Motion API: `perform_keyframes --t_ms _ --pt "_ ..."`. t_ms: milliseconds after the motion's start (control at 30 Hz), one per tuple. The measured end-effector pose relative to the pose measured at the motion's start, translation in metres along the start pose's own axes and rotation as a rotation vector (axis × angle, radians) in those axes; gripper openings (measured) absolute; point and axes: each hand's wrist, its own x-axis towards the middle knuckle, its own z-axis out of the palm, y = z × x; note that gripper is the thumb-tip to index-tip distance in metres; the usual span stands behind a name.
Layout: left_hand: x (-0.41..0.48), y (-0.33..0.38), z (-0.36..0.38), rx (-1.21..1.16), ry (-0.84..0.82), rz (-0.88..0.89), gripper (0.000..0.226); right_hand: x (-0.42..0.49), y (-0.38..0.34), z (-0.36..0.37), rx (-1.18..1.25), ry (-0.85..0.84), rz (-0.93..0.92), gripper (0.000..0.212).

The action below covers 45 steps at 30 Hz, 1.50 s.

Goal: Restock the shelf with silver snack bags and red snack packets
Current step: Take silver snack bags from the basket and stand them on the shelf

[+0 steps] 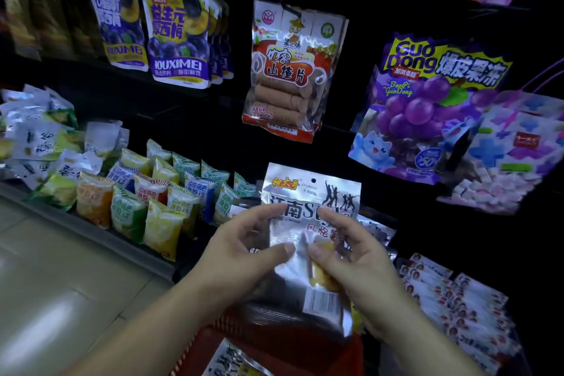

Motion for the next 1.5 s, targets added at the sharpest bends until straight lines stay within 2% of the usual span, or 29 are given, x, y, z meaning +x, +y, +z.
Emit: perform_keyframes --t_ms 67,300,367,433,467,533,600,667,767,833,900,967,1000,1067,1100,1133,1167,1233,1267,1333,1433,1500 --pt "-0.001 0.002 0.002 -0.045 0.032 0.015 0.04 0.001 0.002 0.001 0.02 0.037 0.006 0.048" --pt "0.002 -0.004 0.009 0.111 0.17 0.012 0.038 -0.002 -0.002 0.004 0.031 0.019 -0.013 0.047" --pt "0.002 -0.006 0.007 0.307 0.212 0.018 0.04 -0.002 0.001 0.004 -0.055 0.057 -0.054 0.045" --pt "0.0 -0.005 0.006 0.536 0.23 0.111 0.04 -0.001 0.004 0.003 -0.225 0.127 -0.11 0.043" --pt "-0.002 -0.003 0.008 0.571 0.208 0.166 0.038 -0.001 0.005 0.003 -0.28 0.147 -0.135 0.044" --pt "-0.007 0.001 0.017 0.474 0.093 0.185 0.037 -0.001 0.006 0.006 -0.299 0.145 -0.169 0.045" --pt "-0.011 0.004 0.028 0.318 -0.014 0.126 0.043 -0.004 0.003 0.011 -0.25 0.088 -0.19 0.045" --pt "-0.01 0.005 0.03 0.214 -0.01 0.088 0.048 -0.009 -0.004 0.014 -0.11 -0.054 -0.181 0.048" --pt "-0.004 0.007 0.022 0.131 0.031 0.055 0.049 -0.018 -0.011 0.013 0.07 -0.254 -0.139 0.04" --pt "-0.001 0.006 0.017 0.126 0.038 0.039 0.045 -0.018 -0.012 0.011 0.082 -0.254 -0.095 0.032" --pt "0.002 0.004 0.011 0.119 0.039 0.005 0.044 -0.013 -0.012 0.01 -0.024 -0.079 -0.136 0.029" --pt "0.005 0.003 0.007 0.081 0.019 -0.041 0.033 -0.005 -0.01 0.004 -0.189 0.133 -0.204 0.038" --pt "0.005 0.004 0.006 0.037 -0.021 -0.067 0.026 -0.001 -0.009 -0.001 -0.234 0.172 -0.215 0.052" --pt "0.004 0.007 0.005 -0.063 -0.113 -0.113 0.024 0.007 -0.005 -0.01 -0.251 0.134 -0.128 0.089" --pt "0.004 0.007 0.005 -0.093 -0.149 -0.131 0.024 0.011 -0.001 -0.015 -0.259 0.095 -0.085 0.097" --pt "0.004 0.007 0.006 -0.096 -0.168 -0.147 0.024 0.014 0.002 -0.019 -0.254 0.053 -0.078 0.095" --pt "0.005 0.007 0.007 -0.08 -0.176 -0.153 0.024 0.018 0.005 -0.023 -0.244 0.039 -0.09 0.08" --pt "0.013 0.0 0.007 0.038 -0.124 -0.132 0.018 0.024 0.006 -0.023 -0.249 0.112 -0.121 0.035" --pt "0.019 -0.008 0.006 0.121 -0.074 -0.116 0.014 0.028 0.008 -0.024 -0.29 0.164 -0.146 0.031" --pt "0.031 -0.022 0.003 0.22 0.029 -0.121 0.014 0.039 0.01 -0.025 -0.36 0.206 -0.177 0.036" --pt "0.054 -0.044 0.0 0.277 0.137 -0.236 0.035 0.065 0.022 -0.026 -0.396 0.135 -0.13 0.036" --pt "0.071 -0.055 0.001 0.319 0.114 -0.311 0.04 0.084 0.04 -0.03 -0.473 0.087 -0.098 0.036"
